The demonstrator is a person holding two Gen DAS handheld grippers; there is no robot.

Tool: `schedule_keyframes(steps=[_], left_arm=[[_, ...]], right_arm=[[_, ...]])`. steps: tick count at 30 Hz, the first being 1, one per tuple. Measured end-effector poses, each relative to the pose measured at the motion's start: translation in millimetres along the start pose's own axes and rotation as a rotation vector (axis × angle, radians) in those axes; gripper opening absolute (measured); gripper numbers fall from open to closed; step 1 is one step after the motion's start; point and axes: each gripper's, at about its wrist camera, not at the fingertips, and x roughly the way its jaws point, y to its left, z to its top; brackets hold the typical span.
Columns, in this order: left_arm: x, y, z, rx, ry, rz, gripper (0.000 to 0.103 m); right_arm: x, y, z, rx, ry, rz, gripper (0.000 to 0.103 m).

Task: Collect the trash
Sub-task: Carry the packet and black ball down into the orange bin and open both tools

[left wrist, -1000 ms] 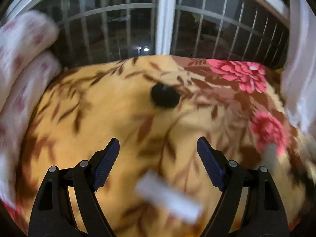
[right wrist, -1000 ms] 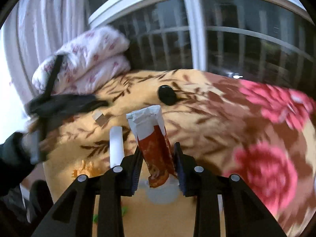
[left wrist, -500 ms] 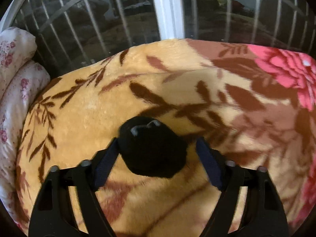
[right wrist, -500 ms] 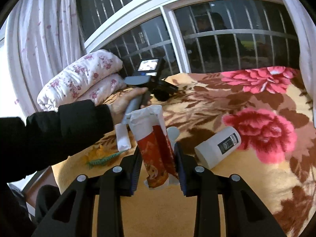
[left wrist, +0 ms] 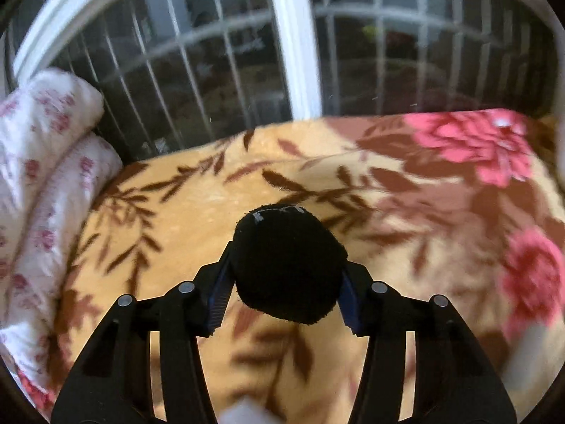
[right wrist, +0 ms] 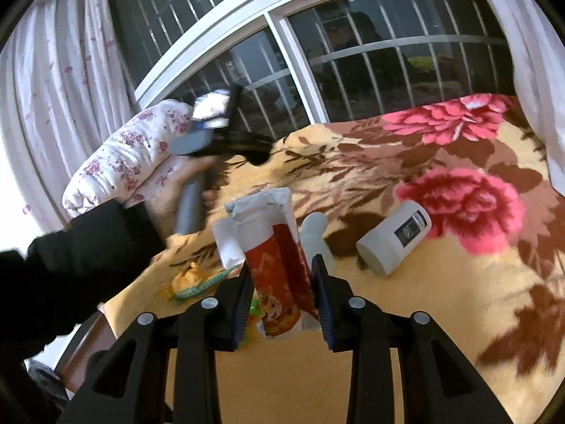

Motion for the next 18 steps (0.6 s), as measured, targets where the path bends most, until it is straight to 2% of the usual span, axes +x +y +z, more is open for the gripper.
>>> schedule_keyframes(steps=[5, 9, 14, 18], left_arm=[[-96.1, 14.7, -45.1, -0.005, -0.055, -0.078, 0.05], [-158.4, 30.5, -102.0, -0.046, -0.069, -0.113, 0.05], [-220.5, 39.0, -181.4, -0.058, -0.085, -0.129, 0.05], [-250.2, 43.2, -239.5, -0.063, -0.065, -0.136, 0.05]], right_arm=[[-18.6, 31.0, -13.9, 0.007, 0.014, -0.003, 0.032], [-37.4, 65.4, -35.1, -0.018, 0.039, -0.005, 0.033], [-62.0, 103.8, -66.7, -0.072, 0.071, -0.006, 0.033], [-83.2, 130.8, -98.0, -0.133, 0.085, -0.015, 0.033]])
